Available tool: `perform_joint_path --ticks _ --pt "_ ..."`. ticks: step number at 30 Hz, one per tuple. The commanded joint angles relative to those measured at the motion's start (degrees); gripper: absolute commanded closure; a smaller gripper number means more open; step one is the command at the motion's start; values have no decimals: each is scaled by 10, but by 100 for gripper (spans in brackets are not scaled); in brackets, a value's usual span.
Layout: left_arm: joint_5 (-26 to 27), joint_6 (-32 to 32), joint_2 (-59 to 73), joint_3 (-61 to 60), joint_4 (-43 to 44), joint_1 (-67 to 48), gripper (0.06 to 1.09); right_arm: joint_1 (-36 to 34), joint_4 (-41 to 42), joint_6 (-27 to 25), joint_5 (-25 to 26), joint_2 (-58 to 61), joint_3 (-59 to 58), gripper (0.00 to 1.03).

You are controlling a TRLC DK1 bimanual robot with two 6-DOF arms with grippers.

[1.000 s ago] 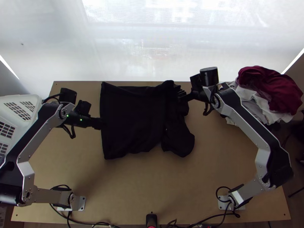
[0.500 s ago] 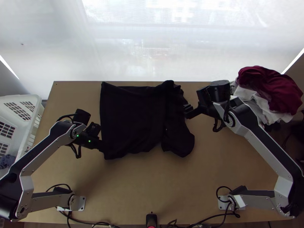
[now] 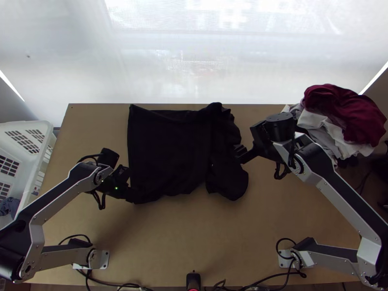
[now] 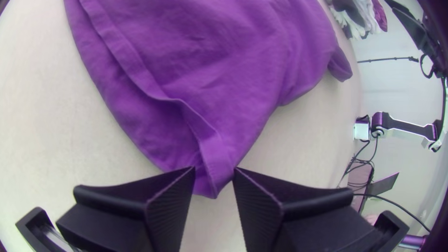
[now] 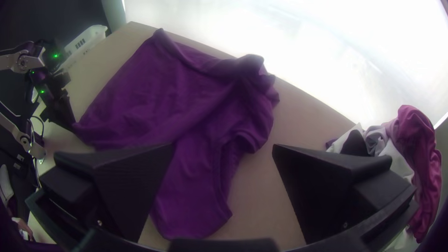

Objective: Fold the t-shirt

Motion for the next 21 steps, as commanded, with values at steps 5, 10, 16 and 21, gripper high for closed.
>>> perform_joint_path --ticks 5,10,16,21 --pt "2 -36 -13 27 53 37 105 69 -30 -9 -8 -26 -105 5" --pt "2 -46 -18 103 50 86 105 133 -47 -30 -8 -32 -167 5" --pt "4 -45 -1 165 40 128 105 190 -51 -63 -7 -30 -255 10" --pt "4 -45 1 175 40 142 105 187 -43 -68 -3 -9 -301 10"
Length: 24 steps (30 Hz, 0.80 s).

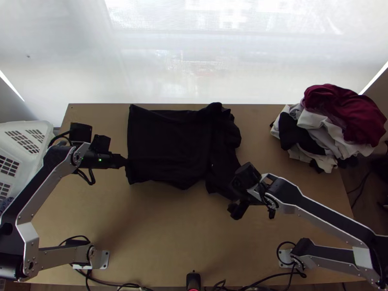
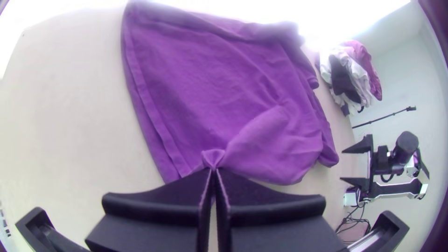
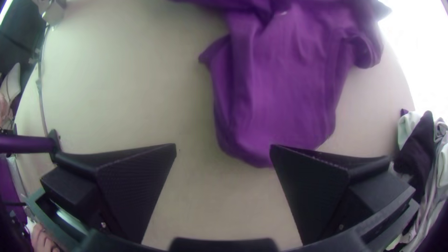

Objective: Fold the t-shirt

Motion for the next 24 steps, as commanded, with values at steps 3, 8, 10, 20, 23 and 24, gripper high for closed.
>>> perform_joint_path --ticks 3,8,10,20,23,24 --pt "0 -2 6 35 -2 34 105 15 34 -11 8 29 -75 15" --pt "0 -1 7 37 -2 36 105 -13 111 -13 19 49 -68 39" --pt "0 0 9 38 -3 37 105 -26 138 -14 21 54 -65 52" --pt "1 15 17 43 -13 54 105 -112 197 -42 43 61 19 100" --pt "1 18 22 42 -13 57 105 -166 233 -55 42 87 69 100" --pt "1 18 24 41 -13 57 105 -180 234 -56 42 104 91 100"
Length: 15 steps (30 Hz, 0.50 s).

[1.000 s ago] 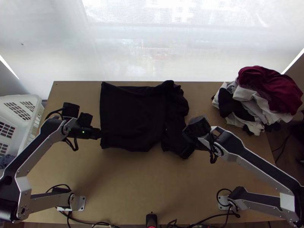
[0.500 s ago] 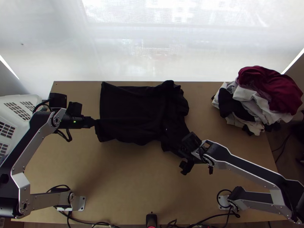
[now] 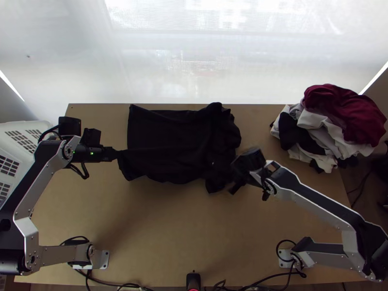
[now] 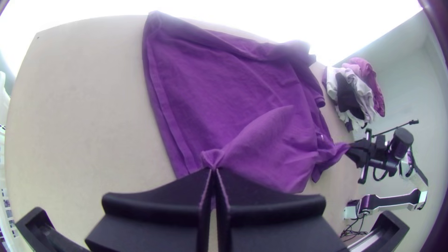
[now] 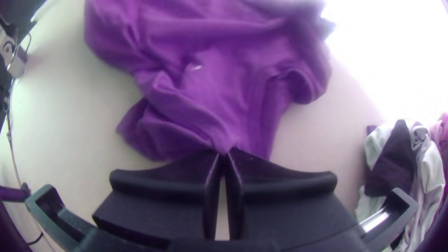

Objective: Fold the t-shirt

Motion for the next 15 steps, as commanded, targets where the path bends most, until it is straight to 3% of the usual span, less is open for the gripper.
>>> perform_joint_path --ticks 1,8,12,14,15 --pt "1 7 10 0 -3 7 105 -93 42 -19 3 61 108 100" --pt "1 9 25 -2 -3 7 105 -119 56 -18 3 181 199 97" --pt "1 12 30 -9 -3 12 105 -122 53 3 2 213 211 49" --pt "1 12 30 -13 -1 17 105 -120 36 9 1 213 207 17" --pt "1 13 30 -15 -1 19 105 -119 18 19 1 212 207 10"
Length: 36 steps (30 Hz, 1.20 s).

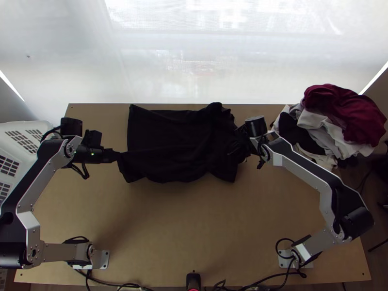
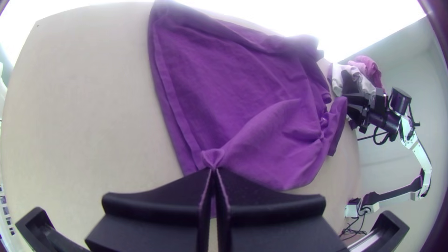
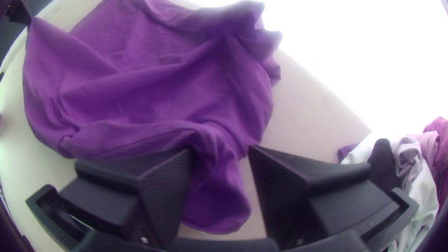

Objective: Fold the t-shirt

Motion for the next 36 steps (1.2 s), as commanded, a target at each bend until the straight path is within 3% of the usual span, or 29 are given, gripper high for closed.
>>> perform_joint_path --ticks 1,9,15,20,30,33,36 --pt "0 3 6 -11 3 10 105 -10 -46 32 -1 35 25 8" --pt "2 2 8 -15 8 8 105 -4 -134 72 -31 -97 -27 7" --pt "2 -1 11 -15 12 4 105 44 -224 96 -54 -153 -67 10" --pt "2 1 15 -16 14 4 105 86 -231 126 -72 -145 -100 10" --pt "1 3 15 -17 14 11 105 74 -177 134 -83 -37 -83 11" --pt "1 3 15 -16 14 12 105 69 -158 134 -89 -18 -81 24" --pt "2 3 20 -16 17 12 105 64 -132 134 -90 -6 -79 43"
